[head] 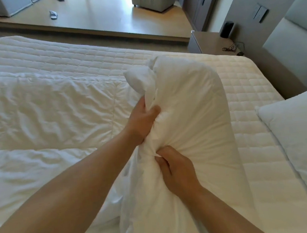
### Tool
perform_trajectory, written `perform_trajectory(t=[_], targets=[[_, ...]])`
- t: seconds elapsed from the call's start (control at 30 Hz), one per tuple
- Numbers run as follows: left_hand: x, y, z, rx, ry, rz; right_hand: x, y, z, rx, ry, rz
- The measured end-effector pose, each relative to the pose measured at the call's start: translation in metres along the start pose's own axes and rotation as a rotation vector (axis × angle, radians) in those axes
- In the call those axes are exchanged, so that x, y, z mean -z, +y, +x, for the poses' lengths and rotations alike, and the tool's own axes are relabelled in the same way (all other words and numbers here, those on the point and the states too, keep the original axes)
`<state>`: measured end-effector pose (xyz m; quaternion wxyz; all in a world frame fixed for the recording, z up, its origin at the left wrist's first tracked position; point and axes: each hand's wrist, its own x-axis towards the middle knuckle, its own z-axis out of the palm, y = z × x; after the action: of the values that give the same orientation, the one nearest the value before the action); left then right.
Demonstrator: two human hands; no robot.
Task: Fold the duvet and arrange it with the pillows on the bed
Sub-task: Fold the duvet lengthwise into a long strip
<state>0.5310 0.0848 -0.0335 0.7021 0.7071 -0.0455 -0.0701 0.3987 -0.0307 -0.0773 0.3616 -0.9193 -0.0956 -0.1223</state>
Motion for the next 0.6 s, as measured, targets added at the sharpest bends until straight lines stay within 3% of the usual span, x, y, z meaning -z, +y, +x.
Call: perform_trajectory(t=[0.07, 0.13, 0.23, 0.33, 0.47, 0.6], targets=[[0.021, 0.007, 0.007, -0.103, 0.010, -0.006, -0.003, -0.014, 0.010, 0.076, 0.051, 0.010], [0.051, -0.007, 0.016, -0.064, -0.007, 0.022, -0.019, -0.019, 0.017, 0.094, 0.009, -0.002], [0.089, -0.046, 0.015, 0.245, -0.032, 0.103, -0.059, -0.006, 0.016, -0.042, -0.192, -0.087], [0.090, -0.067, 0.005, 0.451, -0.011, 0.159, -0.080, 0.007, 0.011, -0.126, -0.265, -0.130], [0.082, -0.072, -0.028, 0.521, -0.022, 0.036, -0.073, 0.011, 0.014, -0.135, -0.268, -0.098], [0.070, -0.072, -0.077, 0.653, -0.208, 0.004, -0.048, -0.011, 0.025, -0.093, -0.107, 0.010]])
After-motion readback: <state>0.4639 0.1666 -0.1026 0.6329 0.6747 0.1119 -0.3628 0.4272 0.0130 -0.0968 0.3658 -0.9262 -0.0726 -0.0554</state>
